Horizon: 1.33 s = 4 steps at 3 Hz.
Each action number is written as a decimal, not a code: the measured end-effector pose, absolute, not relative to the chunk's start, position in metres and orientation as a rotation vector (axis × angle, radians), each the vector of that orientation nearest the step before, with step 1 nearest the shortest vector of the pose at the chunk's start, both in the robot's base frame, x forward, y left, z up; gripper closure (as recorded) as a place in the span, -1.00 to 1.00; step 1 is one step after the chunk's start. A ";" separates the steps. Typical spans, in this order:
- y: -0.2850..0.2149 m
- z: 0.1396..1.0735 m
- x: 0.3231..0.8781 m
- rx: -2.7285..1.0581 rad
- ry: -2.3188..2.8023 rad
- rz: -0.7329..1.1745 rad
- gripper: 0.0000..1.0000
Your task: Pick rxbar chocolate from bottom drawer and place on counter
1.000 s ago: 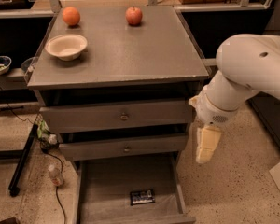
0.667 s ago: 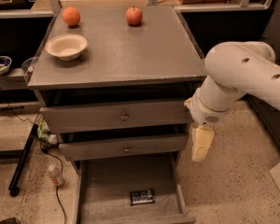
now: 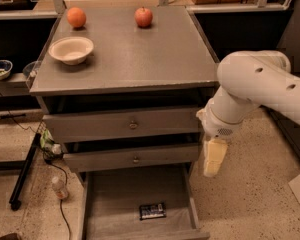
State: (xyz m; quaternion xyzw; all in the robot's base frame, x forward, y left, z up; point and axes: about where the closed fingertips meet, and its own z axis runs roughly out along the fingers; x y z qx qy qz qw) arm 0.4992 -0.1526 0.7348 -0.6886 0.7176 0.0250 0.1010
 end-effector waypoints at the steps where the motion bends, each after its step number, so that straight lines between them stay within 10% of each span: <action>1: -0.143 0.712 0.496 -2.041 2.131 0.106 -1.00; 4: -0.130 0.662 0.505 -2.045 2.166 0.202 -1.00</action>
Offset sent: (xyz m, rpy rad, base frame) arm 0.0077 0.0238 -0.0735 0.0314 0.0807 -0.0071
